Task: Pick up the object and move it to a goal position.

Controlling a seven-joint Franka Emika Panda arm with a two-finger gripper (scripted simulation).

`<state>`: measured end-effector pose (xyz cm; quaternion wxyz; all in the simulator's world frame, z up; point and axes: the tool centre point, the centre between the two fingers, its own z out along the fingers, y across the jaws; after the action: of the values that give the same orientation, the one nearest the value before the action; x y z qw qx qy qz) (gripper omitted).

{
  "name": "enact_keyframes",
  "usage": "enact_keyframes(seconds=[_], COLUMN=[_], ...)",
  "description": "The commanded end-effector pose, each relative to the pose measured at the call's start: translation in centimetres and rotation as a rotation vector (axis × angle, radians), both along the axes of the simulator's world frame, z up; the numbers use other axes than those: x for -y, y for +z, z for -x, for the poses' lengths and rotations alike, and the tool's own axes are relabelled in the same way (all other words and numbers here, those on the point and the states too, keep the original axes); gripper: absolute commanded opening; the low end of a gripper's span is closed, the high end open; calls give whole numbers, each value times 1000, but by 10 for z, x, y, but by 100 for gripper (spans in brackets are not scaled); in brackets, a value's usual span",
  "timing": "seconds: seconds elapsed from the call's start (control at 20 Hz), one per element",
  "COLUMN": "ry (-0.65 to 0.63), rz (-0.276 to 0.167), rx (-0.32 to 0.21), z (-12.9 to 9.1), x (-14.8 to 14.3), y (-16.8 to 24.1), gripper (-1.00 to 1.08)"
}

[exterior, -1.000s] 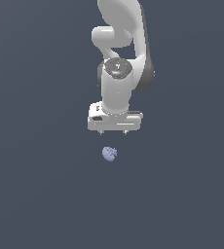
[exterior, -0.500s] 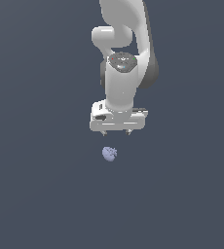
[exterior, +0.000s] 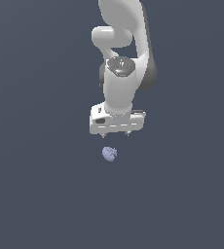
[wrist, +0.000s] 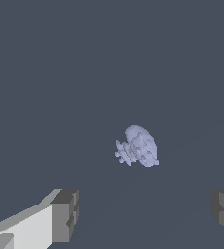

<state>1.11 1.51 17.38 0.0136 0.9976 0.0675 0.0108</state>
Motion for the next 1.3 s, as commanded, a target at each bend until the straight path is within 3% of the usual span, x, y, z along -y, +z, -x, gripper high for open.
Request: enact_keyframes(seconds=[0.0, 0.85, 1.25], ry=[31, 395, 505], rz=[0, -10, -17], rx=[-3, -25, -29], z=[-1, -11, -13], x=[2, 22, 28], y=[-5, -62, -80], gripper=[100, 100, 100])
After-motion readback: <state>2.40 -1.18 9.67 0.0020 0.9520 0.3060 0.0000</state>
